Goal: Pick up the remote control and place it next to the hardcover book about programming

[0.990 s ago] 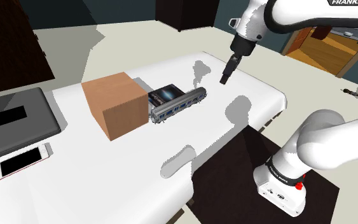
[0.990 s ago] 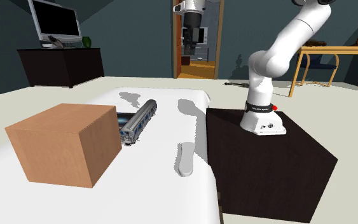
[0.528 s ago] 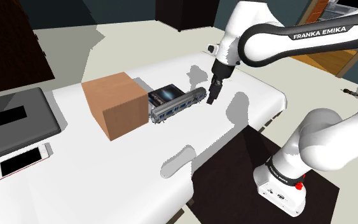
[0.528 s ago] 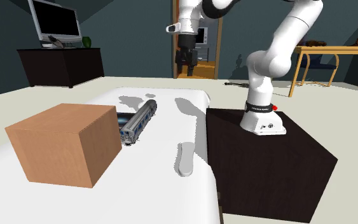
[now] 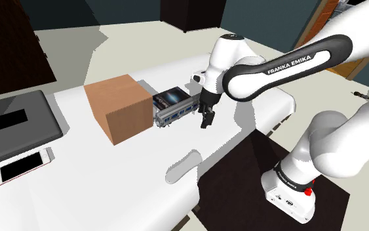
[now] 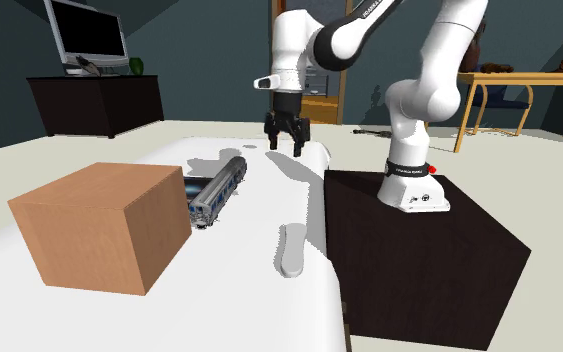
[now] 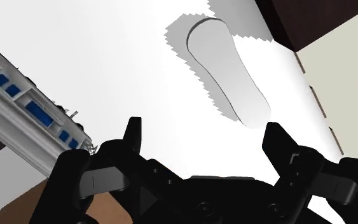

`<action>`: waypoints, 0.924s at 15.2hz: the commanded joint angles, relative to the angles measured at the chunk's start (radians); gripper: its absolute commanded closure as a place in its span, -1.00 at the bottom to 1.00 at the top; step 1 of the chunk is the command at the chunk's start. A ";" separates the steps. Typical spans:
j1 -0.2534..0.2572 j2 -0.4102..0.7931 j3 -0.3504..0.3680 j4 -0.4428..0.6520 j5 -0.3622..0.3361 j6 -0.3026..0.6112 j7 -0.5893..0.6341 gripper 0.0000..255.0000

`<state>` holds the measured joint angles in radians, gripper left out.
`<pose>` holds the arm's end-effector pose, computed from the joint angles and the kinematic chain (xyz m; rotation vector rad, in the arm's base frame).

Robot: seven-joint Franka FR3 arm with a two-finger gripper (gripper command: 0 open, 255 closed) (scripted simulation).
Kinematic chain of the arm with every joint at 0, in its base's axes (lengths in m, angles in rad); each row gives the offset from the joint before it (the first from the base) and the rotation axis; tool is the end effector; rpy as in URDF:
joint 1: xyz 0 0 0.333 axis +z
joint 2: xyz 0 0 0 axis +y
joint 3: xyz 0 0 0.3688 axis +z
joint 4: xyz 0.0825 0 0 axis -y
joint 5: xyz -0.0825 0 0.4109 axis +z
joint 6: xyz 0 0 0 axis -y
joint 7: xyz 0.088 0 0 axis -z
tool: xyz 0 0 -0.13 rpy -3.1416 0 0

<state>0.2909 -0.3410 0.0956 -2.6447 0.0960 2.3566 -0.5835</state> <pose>0.3790 0.1561 0.3688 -2.7993 -1.3508 -0.0871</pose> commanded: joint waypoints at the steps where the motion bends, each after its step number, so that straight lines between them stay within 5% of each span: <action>1: 0.021 0.057 0.011 -0.014 -0.006 0.068 -0.045 -1.00; 8: 0.076 0.295 0.063 -0.025 -0.065 0.298 -0.152 -1.00; 14: 0.125 0.522 0.073 -0.003 -0.240 0.481 -0.154 -1.00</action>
<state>0.4056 0.1352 0.1731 -2.6606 -0.1033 2.8082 -0.7414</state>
